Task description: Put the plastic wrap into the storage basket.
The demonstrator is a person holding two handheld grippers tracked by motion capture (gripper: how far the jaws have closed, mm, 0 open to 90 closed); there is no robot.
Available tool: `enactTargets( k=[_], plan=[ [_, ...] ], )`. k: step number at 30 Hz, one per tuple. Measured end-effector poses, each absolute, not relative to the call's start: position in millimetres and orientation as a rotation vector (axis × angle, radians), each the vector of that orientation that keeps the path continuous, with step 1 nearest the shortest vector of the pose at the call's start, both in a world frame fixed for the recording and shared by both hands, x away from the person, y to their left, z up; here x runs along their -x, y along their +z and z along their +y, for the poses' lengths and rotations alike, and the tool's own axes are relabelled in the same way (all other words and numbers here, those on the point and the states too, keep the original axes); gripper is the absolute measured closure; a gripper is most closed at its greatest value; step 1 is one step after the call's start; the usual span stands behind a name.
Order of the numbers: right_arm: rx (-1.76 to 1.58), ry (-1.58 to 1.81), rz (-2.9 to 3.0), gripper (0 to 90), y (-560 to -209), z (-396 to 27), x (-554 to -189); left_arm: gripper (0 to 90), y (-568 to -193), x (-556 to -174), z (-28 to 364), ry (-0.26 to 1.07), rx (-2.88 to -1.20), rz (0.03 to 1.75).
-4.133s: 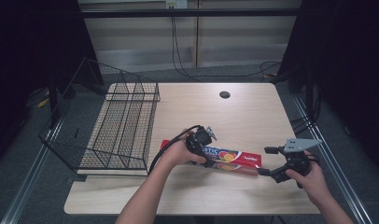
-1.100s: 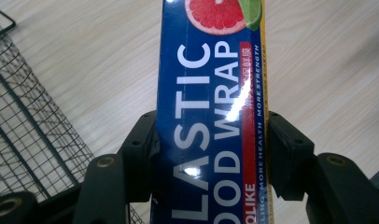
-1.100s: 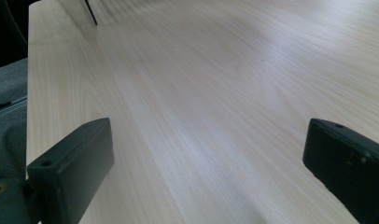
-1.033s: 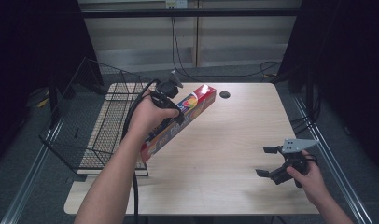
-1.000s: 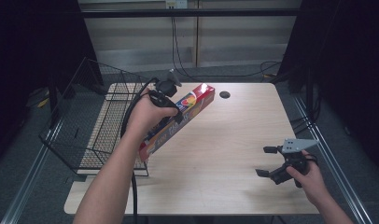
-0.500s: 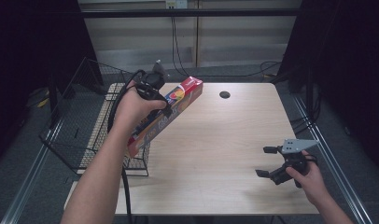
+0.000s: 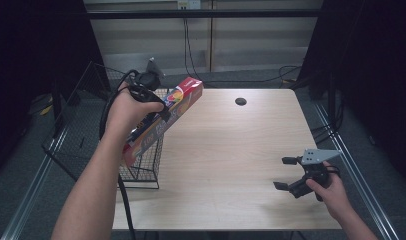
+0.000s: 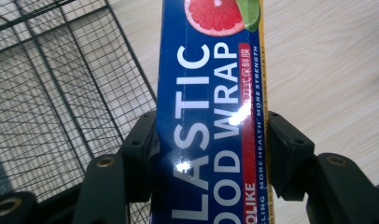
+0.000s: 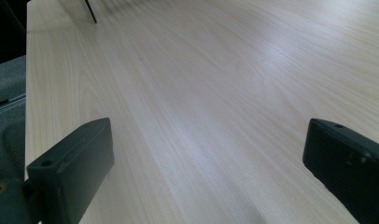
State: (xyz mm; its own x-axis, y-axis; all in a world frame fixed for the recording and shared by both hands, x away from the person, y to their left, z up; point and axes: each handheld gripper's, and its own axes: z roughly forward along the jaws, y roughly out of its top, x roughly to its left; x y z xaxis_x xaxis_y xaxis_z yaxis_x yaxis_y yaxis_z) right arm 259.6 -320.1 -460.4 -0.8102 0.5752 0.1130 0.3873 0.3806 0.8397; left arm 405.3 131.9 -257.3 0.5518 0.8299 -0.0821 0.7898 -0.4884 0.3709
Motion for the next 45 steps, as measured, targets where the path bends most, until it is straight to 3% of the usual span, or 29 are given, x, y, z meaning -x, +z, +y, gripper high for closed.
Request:
enactTargets(
  k=[45],
  plan=[
    [-0.861,1.405,2.458,1.7,-462,-320,-261,44.2,-235,-401,203,0.257,-2.287,1.569]
  ],
)
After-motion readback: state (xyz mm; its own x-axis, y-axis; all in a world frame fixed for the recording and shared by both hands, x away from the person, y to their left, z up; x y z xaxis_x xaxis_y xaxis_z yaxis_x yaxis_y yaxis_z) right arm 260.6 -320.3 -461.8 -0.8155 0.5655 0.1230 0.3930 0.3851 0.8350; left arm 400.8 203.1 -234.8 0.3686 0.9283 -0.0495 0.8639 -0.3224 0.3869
